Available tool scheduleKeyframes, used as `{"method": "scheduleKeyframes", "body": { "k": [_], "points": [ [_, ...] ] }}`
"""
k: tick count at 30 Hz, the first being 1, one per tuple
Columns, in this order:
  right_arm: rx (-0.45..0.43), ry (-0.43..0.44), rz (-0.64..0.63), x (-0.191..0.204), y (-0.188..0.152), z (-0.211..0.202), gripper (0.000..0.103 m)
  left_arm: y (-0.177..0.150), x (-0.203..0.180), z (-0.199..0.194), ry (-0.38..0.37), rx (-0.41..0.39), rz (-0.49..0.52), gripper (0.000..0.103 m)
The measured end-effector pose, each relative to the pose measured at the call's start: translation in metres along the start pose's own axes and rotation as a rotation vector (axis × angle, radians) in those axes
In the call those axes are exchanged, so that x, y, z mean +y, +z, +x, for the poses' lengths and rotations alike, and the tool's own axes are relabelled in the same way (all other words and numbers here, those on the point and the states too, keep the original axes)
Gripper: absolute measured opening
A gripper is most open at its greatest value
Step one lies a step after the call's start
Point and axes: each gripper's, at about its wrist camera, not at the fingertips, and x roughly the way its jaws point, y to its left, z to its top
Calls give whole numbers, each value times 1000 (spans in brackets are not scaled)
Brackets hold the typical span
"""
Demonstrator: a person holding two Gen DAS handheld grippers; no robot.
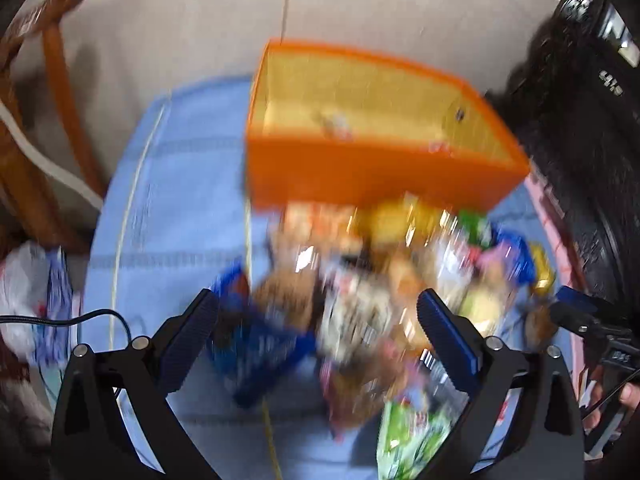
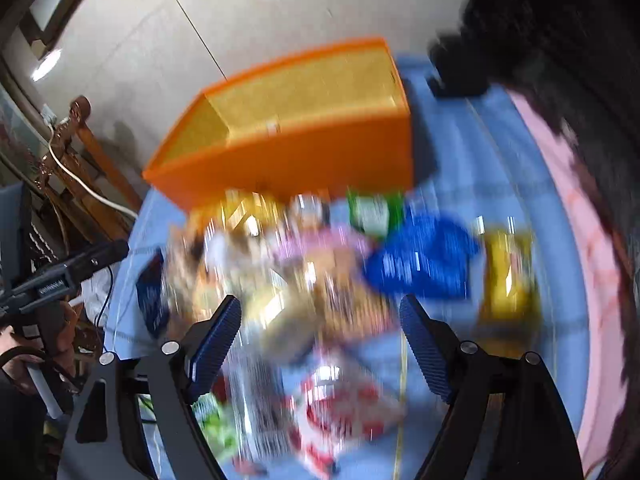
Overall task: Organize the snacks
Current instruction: 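Grasp the white bun pack with the left gripper while the right grasps a yellow bun pack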
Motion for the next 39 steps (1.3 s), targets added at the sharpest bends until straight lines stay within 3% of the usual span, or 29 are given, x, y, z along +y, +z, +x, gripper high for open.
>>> {"method": "scheduleKeyframes", "body": {
  "k": [4, 7, 15, 22, 24, 27, 39],
  "points": [
    [38, 22, 69, -5, -27, -2, 83, -33, 3, 8, 9, 35, -40, 98],
    [37, 30, 71, -4, -37, -6, 83, -46, -8, 14, 23, 39, 1, 98],
    [44, 31, 96, -13, -56, -15, 87, -33, -36, 40, 60, 40, 135, 97],
    [48, 12, 135, -27, -61, -17, 88, -24, -44, 65, 28, 69, 189, 98],
    [55, 9, 144, -28, -61, -15, 88, -23, -43, 66, 6, 70, 201, 96],
    [61, 13, 144, -25, -60, -12, 88, -21, -39, 66, -100, 93, 226, 73],
    [81, 30, 75, -1, -51, -3, 88, -23, -13, 48, -202, 85, 235, 74]
  ]
}}
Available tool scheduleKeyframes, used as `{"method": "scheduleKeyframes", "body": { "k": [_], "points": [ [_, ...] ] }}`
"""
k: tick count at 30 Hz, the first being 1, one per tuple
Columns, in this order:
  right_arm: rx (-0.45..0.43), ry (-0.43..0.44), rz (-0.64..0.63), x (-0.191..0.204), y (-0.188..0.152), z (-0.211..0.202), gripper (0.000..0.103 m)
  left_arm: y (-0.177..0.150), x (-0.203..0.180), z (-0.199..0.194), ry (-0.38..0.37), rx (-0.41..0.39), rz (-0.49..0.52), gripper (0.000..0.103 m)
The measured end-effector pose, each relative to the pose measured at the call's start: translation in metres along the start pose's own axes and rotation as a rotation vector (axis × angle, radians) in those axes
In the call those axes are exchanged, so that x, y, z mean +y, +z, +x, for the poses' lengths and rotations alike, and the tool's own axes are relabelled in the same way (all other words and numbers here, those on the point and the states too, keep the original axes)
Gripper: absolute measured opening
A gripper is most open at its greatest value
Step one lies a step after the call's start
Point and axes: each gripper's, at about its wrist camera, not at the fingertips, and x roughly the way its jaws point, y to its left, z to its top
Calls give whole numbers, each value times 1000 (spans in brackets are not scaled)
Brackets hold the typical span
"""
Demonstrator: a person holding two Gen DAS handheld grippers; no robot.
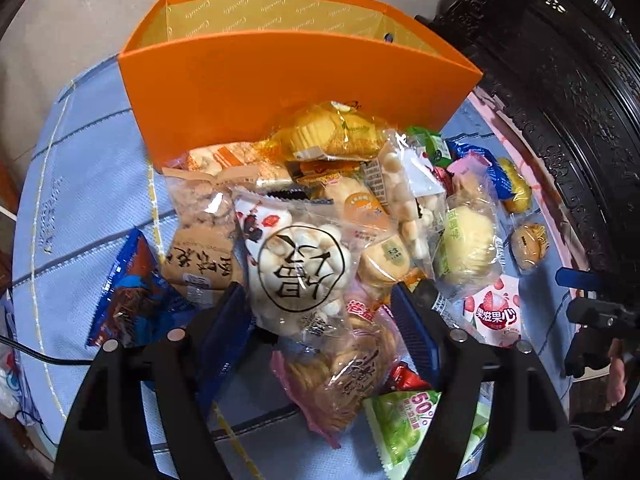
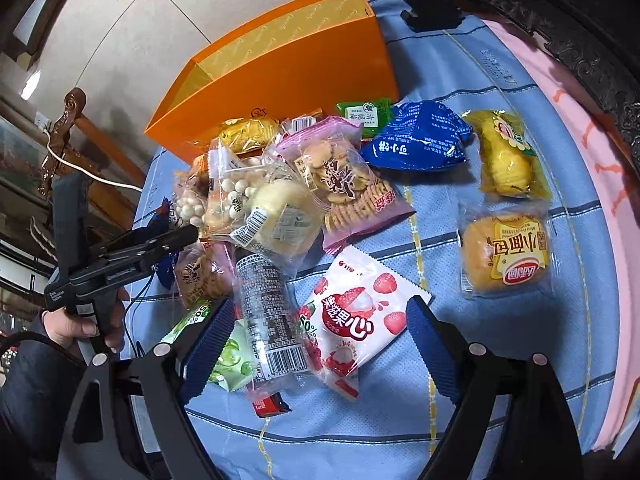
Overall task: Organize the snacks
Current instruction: 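Grasp the white bun pack with the left gripper while the right grasps a yellow bun pack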
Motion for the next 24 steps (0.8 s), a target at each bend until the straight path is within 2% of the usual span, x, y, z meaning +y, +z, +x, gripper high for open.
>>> {"method": "scheduleKeyframes", "body": {
  "k": [4, 7, 11, 12, 15, 16, 19, 24],
  "points": [
    [16, 6, 28, -3, 1, 3, 88, 1, 6, 9, 32, 20, 15, 74],
    [27, 11, 33, -2, 1, 4, 88, 7, 4, 19, 83, 34, 24, 72],
    [24, 4, 23, 1, 1, 4, 88, 15, -1, 33, 122, 70, 11, 63],
    [24, 2, 26, 1, 1, 4, 88, 17, -3, 34, 129, 74, 14, 54],
    [28, -1, 32, 1, 2, 6, 88, 21, -13, 39, 159, 77, 19, 50],
    [29, -2, 30, 2, 2, 6, 88, 21, -14, 39, 163, 69, 20, 46],
    [21, 1, 13, 5, 5, 3, 88, 17, -10, 28, 108, 50, -34, 42],
    [-15, -6, -21, 7, 12, -3, 88, -2, -5, -33, 47, -72, -80, 42]
  ]
}}
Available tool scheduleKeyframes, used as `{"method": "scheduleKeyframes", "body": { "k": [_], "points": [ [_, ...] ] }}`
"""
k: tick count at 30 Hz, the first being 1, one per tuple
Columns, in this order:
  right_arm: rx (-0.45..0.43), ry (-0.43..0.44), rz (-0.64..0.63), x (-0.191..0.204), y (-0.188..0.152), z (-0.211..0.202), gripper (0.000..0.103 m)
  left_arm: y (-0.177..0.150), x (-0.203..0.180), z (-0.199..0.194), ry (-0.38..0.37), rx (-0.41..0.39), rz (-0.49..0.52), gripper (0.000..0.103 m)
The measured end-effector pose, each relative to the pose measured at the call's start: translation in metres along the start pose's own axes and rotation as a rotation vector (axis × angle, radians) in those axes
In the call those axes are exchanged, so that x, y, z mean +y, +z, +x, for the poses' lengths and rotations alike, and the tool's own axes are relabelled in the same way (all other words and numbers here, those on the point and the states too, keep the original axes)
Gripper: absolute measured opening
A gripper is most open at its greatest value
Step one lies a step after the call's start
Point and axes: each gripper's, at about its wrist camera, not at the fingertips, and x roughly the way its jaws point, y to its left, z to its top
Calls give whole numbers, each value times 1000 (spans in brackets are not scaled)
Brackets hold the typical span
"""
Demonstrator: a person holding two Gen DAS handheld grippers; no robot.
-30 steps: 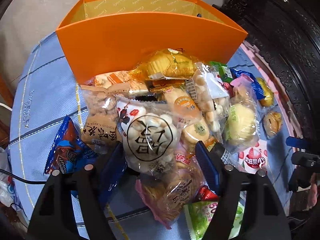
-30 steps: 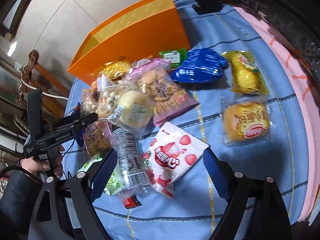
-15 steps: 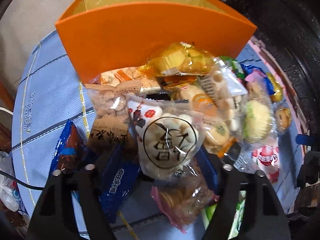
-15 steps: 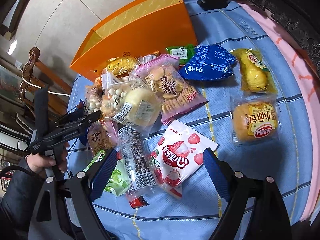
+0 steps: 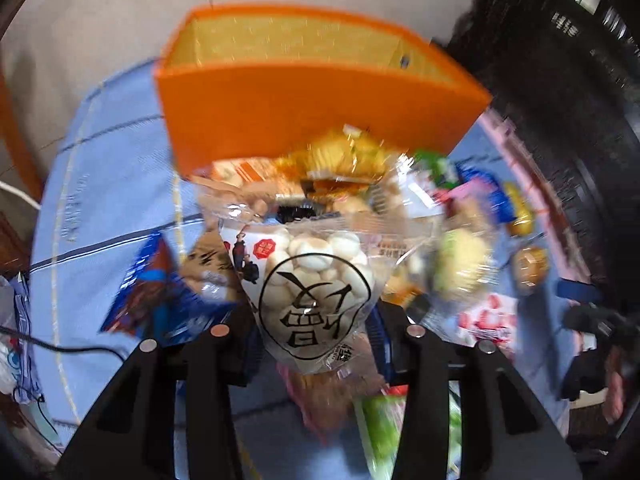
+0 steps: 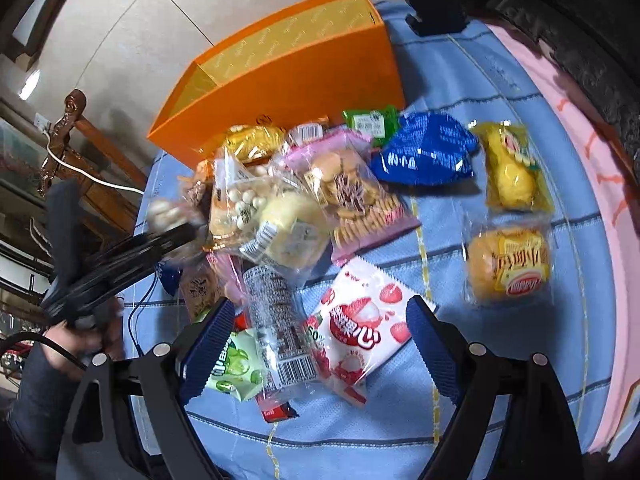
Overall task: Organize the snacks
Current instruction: 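Grasp the white bun pack with the left gripper while the right grasps a yellow bun pack, then lift both bun packs into the orange box and open both grippers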
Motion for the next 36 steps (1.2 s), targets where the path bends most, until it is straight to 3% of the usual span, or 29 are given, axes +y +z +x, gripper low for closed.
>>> {"method": "scheduleKeyframes", "body": {
  "k": [4, 7, 11, 14, 15, 17, 20, 28, 30, 32, 34, 36],
  "points": [
    [-51, -128, -164, 16, 5, 0, 88, -12, 8, -32, -10, -30, -34, 43],
    [-15, -117, -232, 24, 5, 8, 90, -21, 7, -47, -15, -42, -51, 43],
    [62, 35, -67, 17, 10, 24, 91, -35, 7, -50, -17, -35, -74, 43],
    [131, 227, 245, -3, 16, 44, 91, -41, 9, -48, -28, -22, -106, 43],
    [148, 246, 326, -7, 18, 51, 91, -42, 8, -46, -31, -18, -113, 43],
    [145, 185, 383, -9, 26, 58, 91, -43, 7, -47, -34, -20, -114, 43],
    [148, 95, 352, -2, 38, 67, 91, -44, 5, -47, -35, -22, -109, 43],
    [227, 63, 416, 6, 47, 103, 84, -48, 7, -48, -27, -20, -119, 43],
    [234, 97, 449, 3, 43, 108, 84, -48, 8, -49, -25, -21, -123, 43],
    [243, 115, 455, 2, 41, 115, 78, -49, 9, -49, -23, -20, -127, 43],
    [240, 142, 433, 4, 38, 119, 58, -48, 10, -49, -18, -16, -131, 43],
    [230, 133, 429, 4, 36, 115, 56, -48, 12, -49, -25, -14, -144, 43]
  ]
}}
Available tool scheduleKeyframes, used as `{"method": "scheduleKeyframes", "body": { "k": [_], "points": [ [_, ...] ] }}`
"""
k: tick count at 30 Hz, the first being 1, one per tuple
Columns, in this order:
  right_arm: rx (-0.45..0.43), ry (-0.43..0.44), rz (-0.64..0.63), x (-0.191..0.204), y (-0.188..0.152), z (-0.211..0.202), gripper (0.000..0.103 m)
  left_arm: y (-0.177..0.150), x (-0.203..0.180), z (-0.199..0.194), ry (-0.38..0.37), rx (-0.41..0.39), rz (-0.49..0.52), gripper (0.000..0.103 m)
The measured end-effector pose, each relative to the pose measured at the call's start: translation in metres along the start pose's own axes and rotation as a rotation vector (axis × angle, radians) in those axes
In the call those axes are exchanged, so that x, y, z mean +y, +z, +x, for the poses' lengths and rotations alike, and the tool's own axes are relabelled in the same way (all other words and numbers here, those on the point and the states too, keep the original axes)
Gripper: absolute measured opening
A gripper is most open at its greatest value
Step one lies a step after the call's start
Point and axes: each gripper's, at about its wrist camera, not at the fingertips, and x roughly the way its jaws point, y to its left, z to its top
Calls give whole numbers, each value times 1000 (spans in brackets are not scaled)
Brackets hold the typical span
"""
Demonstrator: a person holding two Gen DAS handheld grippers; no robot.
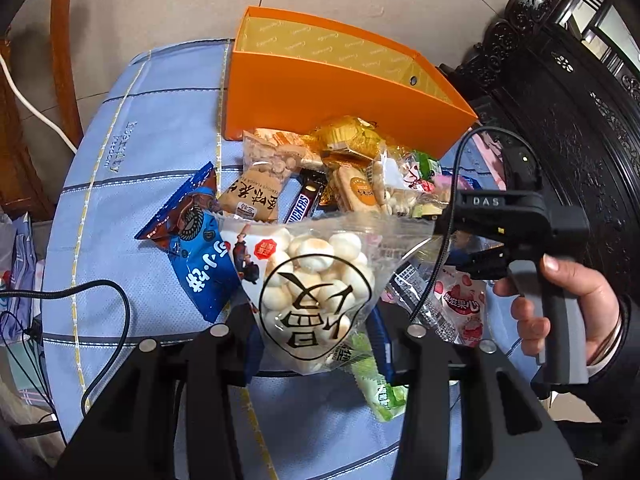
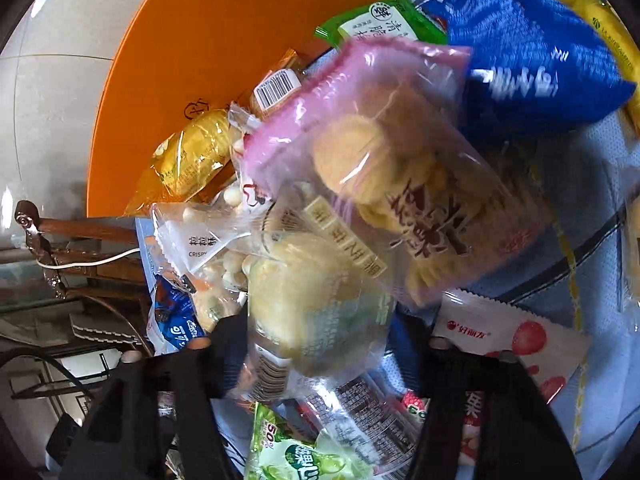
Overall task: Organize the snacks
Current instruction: 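Lift both bun packs into the orange box and open both grippers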
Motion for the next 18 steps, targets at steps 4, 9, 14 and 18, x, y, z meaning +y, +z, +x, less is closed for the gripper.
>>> {"method": "scheduleKeyframes", "body": {
  "k": [4, 9, 14, 18],
  "points": [
    [-38, 39, -20, -2, -9, -22, 55, 1, 2, -4, -17, -12, -17, 43],
    [-54, 85, -121, 6, -30, -54, 55, 2, -4, -10, -25, -30, -5, 43],
    [-68, 98, -263, 20, -51, -76, 55, 3, -13, -12, -19, -28, 16, 43],
    [-129, 66, -410, 37, -72, -96, 55, 5, -18, -14, -17, -31, 36, 43]
  ]
}}
